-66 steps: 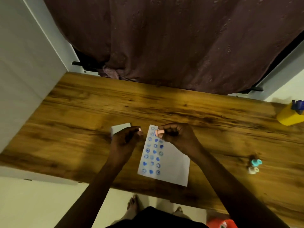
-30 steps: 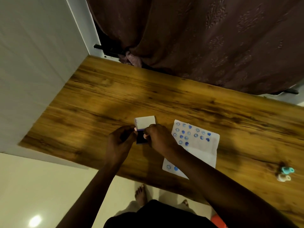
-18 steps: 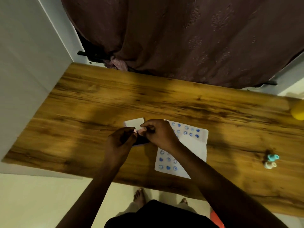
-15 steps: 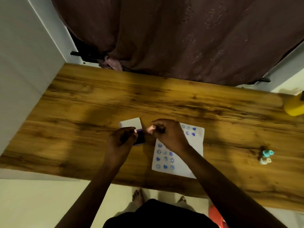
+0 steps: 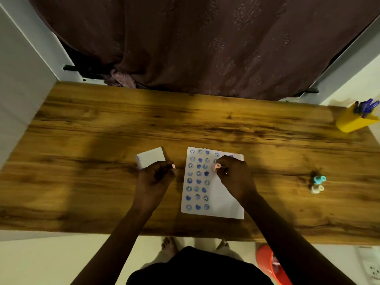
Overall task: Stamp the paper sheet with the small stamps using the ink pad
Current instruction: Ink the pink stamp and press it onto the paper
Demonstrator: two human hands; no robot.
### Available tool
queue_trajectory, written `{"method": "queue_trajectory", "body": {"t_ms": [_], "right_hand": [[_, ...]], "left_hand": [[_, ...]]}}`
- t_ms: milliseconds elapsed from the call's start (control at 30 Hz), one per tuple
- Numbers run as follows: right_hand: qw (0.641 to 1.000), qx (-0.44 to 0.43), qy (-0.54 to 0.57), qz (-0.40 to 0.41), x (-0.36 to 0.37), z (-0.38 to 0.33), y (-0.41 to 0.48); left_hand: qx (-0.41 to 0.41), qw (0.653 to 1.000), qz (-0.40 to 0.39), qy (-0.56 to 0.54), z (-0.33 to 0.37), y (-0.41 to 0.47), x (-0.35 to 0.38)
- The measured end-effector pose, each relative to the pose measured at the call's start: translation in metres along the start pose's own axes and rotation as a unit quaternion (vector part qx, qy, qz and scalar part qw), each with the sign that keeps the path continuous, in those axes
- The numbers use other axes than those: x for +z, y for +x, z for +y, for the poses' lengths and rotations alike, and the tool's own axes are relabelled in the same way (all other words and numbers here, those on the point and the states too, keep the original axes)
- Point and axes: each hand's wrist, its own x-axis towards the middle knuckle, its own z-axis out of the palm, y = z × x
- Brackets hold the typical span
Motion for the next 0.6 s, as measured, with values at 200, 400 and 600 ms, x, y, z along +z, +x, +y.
{"method": "queue_trajectory", "body": {"t_ms": [200, 400, 600], "right_hand": [[1.0, -0.001, -0.023, -0.006, 0.0043, -0.0024, 0.0021], [0.999, 0.013, -0.045, -0.026, 0.0056, -0.0018, 0.0016], [0.997, 0.012, -0.075, -0.034, 0.0035, -0.0042, 0.0063]], "left_hand": [[-0.003, 1.0, 0.003, -0.004, 0.0023, 0.0014, -0.0013], [0.004, 1.0, 0.005, -0.008, 0.0024, 0.002, -0.0013], [0.006, 1.0, -0.008, 0.0, 0.0029, 0.0046, 0.0066]]}}
